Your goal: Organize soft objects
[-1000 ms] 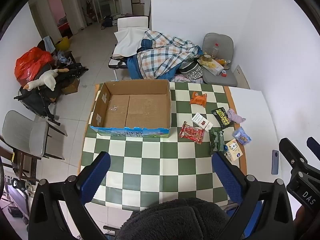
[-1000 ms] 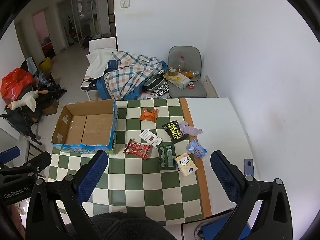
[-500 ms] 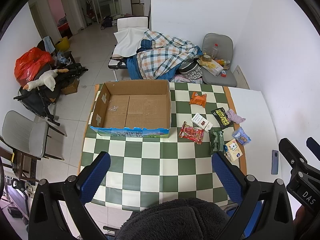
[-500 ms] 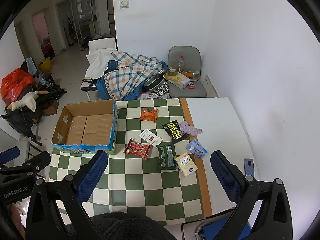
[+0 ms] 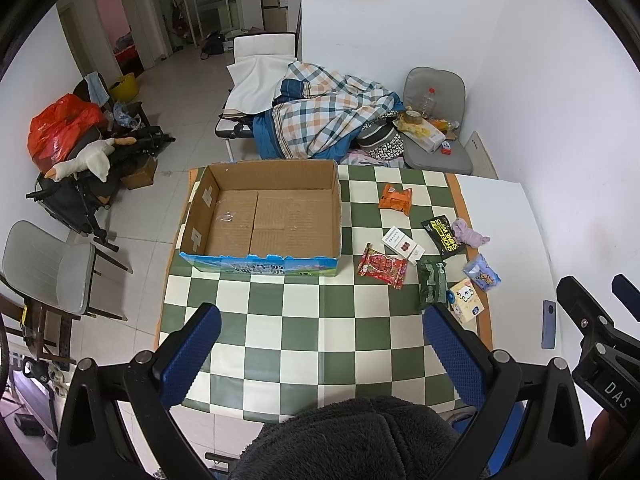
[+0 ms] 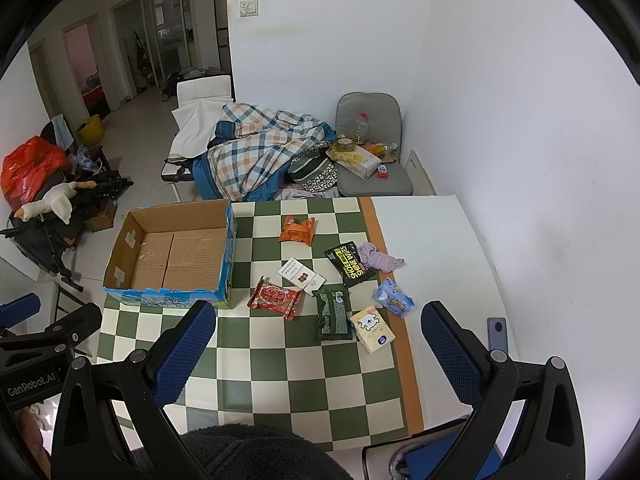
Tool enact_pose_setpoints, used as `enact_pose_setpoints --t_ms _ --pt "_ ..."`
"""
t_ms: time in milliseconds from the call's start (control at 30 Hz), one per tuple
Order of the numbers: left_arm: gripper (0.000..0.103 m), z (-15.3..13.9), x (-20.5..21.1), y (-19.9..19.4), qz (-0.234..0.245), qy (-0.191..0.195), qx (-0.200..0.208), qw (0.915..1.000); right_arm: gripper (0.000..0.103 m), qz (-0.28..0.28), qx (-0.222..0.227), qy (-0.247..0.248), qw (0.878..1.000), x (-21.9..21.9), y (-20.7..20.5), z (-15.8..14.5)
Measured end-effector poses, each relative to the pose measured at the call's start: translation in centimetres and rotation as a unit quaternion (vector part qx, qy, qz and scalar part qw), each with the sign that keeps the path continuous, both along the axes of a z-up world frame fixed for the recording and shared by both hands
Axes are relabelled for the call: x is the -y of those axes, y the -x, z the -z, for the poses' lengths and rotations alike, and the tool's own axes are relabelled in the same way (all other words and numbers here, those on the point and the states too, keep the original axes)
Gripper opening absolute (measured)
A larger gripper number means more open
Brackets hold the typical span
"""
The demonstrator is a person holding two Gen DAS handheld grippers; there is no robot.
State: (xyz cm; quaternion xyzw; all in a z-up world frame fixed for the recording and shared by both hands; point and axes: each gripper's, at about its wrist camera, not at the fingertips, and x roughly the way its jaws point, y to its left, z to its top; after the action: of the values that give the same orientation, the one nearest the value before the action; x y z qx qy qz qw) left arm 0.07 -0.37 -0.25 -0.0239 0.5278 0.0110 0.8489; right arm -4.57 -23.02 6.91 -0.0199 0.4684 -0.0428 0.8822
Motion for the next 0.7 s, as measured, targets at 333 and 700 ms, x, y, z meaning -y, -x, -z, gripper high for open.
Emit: enact_pose_setpoints --t_ms 333,700 --pt "0.103 0.0 0.07 -0.01 -0.001 0.001 0.001 1.0 0.103 0.001 0.001 0.001 1.0 -0.08 -0.01 0.05" --pt "0.103 -0.01 -0.04 0.05 0.0 0.002 0.002 1.0 0.103 0.001 0.002 0.001 1.0 -0.07 -0.18 0.06"
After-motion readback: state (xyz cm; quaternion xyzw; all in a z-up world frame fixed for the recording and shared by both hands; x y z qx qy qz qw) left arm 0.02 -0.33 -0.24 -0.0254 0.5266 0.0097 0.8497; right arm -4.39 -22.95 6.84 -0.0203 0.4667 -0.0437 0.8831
